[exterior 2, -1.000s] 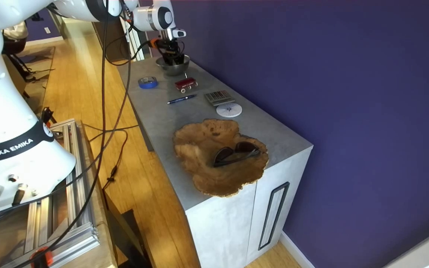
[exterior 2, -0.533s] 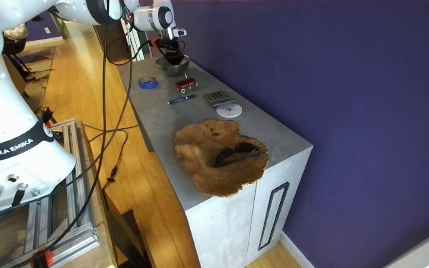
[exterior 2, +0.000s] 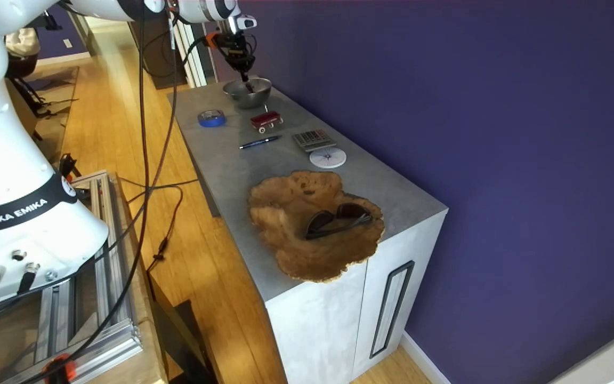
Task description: Take the red thing out of the bowl then place it into the wooden plate
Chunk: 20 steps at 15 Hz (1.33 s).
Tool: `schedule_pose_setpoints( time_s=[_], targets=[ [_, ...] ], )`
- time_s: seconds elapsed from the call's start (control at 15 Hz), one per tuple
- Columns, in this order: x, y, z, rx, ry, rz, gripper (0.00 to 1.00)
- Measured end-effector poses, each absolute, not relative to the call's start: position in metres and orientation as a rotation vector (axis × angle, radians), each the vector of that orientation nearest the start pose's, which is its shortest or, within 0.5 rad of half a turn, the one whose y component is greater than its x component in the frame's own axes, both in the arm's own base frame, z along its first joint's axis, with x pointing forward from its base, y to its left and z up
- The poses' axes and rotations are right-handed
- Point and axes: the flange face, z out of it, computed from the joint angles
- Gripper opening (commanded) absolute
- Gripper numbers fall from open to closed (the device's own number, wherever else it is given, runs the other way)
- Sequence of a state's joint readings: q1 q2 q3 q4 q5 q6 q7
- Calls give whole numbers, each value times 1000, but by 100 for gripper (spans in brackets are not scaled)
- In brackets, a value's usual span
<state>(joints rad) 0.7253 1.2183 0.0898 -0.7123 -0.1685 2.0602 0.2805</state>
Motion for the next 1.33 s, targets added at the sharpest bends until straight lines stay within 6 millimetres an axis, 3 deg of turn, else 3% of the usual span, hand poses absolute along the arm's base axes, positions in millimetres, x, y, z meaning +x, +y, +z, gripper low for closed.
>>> schedule_pose_setpoints(
  time_s=[0.2, 0.33, 0.67, 0.87, 1.33],
  targets=[
    [572, 582, 271, -2983, -896, -298, 1],
    [561, 586, 302, -3007, -878, -338, 1],
    [546, 569, 351, -3130, -502, -411, 3],
    [539, 558, 365, -3134, -325, -426, 3],
    [536, 551, 361, -3148, -295, -410, 1]
  ],
)
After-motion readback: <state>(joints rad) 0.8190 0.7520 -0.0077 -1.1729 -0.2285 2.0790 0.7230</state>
